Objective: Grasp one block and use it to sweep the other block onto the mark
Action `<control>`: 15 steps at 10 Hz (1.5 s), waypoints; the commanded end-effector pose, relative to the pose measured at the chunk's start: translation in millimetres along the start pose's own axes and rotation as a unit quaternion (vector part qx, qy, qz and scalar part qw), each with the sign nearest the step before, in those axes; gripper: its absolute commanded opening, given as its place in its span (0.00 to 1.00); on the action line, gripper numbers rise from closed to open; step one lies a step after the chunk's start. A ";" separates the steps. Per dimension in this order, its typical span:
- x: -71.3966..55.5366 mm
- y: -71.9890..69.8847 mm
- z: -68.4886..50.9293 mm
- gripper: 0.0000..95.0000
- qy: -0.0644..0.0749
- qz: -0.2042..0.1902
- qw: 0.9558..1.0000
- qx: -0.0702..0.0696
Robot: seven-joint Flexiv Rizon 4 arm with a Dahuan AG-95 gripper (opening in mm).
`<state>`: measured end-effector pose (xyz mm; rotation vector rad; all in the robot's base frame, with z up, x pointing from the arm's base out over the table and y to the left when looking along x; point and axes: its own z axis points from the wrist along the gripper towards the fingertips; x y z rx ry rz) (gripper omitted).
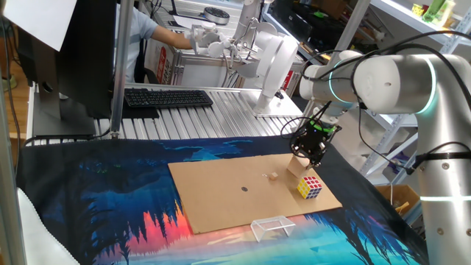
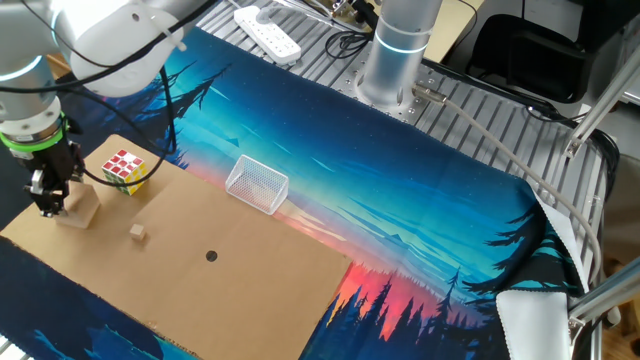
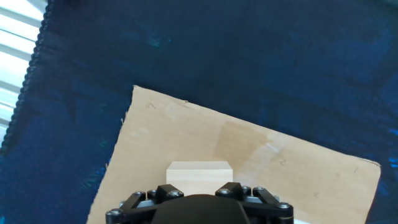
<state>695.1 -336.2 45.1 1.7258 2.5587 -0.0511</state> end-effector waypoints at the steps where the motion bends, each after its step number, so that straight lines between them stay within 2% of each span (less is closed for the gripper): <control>1: -0.7 0.5 -0.3 0.00 0.003 -0.003 1.000 0.002; 5: 1.5 2.9 -1.7 0.00 0.005 -0.002 1.000 0.003; 8: 12.6 13.6 -6.8 0.00 0.007 0.013 1.000 0.011; 10: 17.6 18.0 -9.0 0.00 0.012 0.016 1.000 0.015; 13: 25.3 22.6 -11.0 0.00 0.031 0.012 0.999 0.021; 15: 37.4 21.7 -9.6 0.00 0.032 0.011 0.999 0.024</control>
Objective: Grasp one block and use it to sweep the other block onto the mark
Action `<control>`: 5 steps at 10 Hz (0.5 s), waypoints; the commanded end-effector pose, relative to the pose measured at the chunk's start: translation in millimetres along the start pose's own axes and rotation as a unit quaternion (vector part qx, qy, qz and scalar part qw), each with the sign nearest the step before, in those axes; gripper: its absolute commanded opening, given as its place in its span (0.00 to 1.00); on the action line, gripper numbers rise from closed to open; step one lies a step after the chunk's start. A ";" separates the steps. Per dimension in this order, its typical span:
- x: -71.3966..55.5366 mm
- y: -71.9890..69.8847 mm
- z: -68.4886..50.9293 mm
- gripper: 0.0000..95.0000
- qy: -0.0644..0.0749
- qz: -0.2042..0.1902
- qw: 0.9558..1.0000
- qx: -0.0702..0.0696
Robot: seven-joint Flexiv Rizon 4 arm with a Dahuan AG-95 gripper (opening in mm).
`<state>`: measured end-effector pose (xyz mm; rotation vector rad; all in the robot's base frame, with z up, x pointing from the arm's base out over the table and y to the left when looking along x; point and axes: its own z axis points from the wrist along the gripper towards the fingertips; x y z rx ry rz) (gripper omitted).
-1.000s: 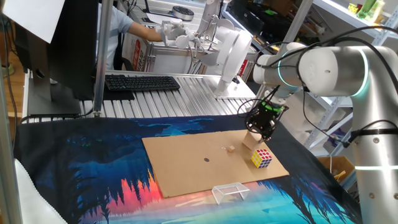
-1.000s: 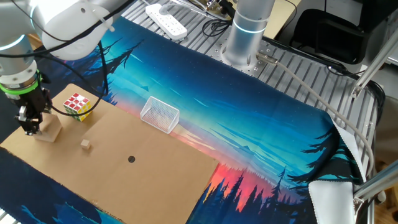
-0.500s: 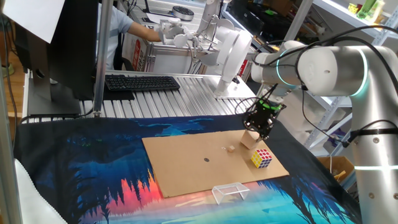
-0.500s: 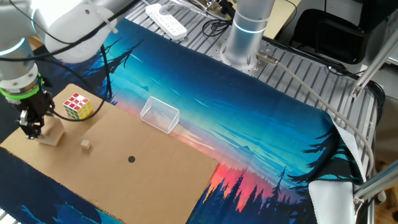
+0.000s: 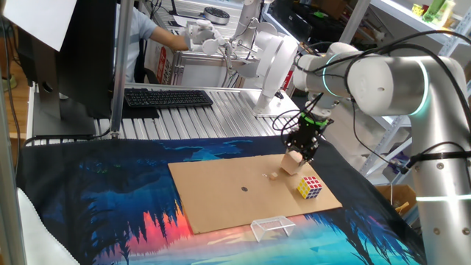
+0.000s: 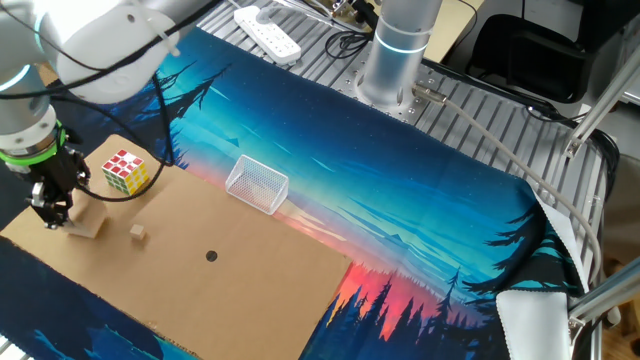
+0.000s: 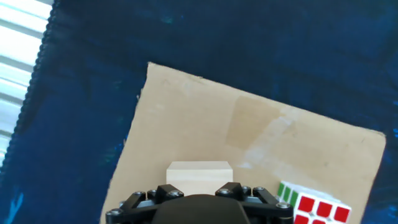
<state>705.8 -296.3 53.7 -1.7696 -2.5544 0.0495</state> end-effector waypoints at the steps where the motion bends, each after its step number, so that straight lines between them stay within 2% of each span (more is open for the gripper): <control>1: 11.5 -6.7 4.7 0.00 -0.004 -0.003 1.000 -0.001; 5: 29.8 -12.1 8.9 0.00 -0.004 -0.002 1.000 -0.001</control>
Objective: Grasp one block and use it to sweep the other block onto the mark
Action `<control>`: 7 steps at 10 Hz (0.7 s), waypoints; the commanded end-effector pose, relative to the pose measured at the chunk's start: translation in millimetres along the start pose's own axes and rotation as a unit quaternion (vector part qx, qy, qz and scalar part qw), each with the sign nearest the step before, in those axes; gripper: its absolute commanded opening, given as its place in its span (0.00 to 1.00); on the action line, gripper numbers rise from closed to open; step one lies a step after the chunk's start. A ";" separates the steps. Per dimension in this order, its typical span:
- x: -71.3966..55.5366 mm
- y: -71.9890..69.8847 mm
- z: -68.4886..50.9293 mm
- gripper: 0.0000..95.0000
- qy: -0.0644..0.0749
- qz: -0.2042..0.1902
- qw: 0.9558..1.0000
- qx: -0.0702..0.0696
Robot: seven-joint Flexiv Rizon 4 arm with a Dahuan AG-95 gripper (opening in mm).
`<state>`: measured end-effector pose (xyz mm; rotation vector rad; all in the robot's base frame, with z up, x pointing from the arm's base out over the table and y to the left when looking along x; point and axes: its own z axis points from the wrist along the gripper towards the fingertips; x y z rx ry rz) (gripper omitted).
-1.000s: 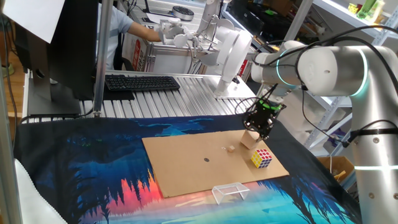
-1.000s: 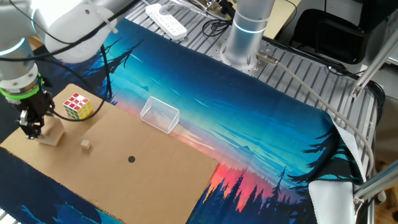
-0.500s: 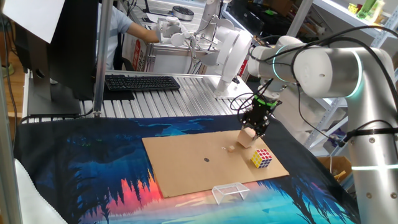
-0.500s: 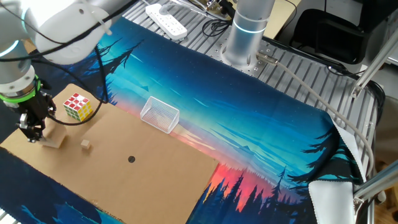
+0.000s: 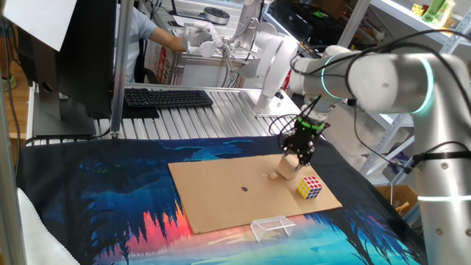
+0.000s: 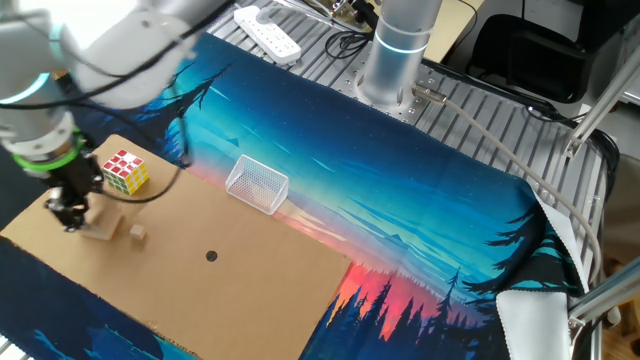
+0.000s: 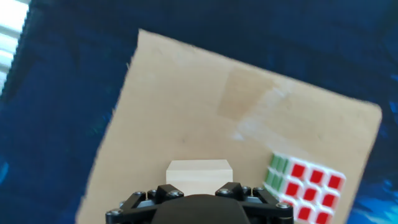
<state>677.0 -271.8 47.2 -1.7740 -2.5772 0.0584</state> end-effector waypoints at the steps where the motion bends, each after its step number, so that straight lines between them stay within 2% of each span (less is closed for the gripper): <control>1: -0.1 5.9 1.2 0.00 0.004 0.003 1.000 0.003; 7: 13.7 7.0 -1.0 0.00 0.002 0.008 1.000 0.002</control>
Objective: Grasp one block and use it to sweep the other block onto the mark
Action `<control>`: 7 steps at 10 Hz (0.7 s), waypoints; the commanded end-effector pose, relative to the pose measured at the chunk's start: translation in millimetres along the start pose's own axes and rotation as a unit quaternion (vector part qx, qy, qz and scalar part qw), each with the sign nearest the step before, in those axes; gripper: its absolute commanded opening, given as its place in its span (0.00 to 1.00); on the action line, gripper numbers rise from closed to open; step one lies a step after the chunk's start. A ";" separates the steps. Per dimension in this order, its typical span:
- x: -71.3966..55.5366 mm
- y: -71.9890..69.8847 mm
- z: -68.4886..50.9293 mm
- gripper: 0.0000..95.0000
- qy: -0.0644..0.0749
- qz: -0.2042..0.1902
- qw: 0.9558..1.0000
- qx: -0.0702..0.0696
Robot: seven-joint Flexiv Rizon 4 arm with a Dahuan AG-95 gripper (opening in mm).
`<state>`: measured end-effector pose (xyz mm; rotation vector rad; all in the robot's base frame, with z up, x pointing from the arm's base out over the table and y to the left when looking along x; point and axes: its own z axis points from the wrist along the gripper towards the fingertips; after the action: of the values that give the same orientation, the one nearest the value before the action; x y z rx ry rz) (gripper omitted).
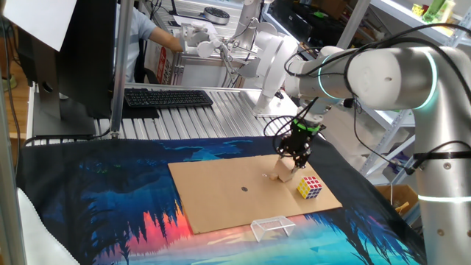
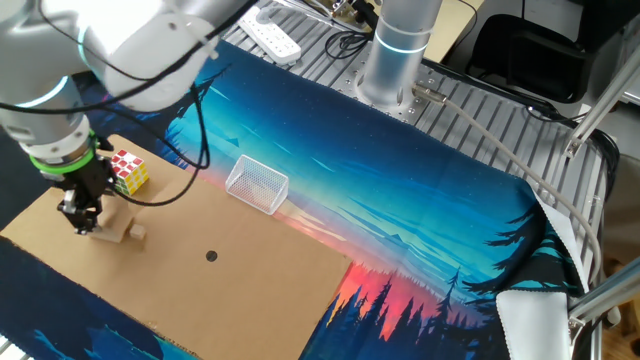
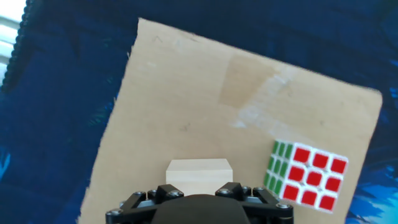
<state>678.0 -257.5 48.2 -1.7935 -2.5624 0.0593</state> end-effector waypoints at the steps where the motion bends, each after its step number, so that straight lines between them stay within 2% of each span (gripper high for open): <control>1: 4.2 0.9 -0.1 0.00 -0.001 0.001 1.000 0.002; 7: 30.6 2.6 -7.1 0.00 0.000 0.007 1.000 0.004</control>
<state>669.5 -226.1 54.8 -1.8087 -2.5459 0.0717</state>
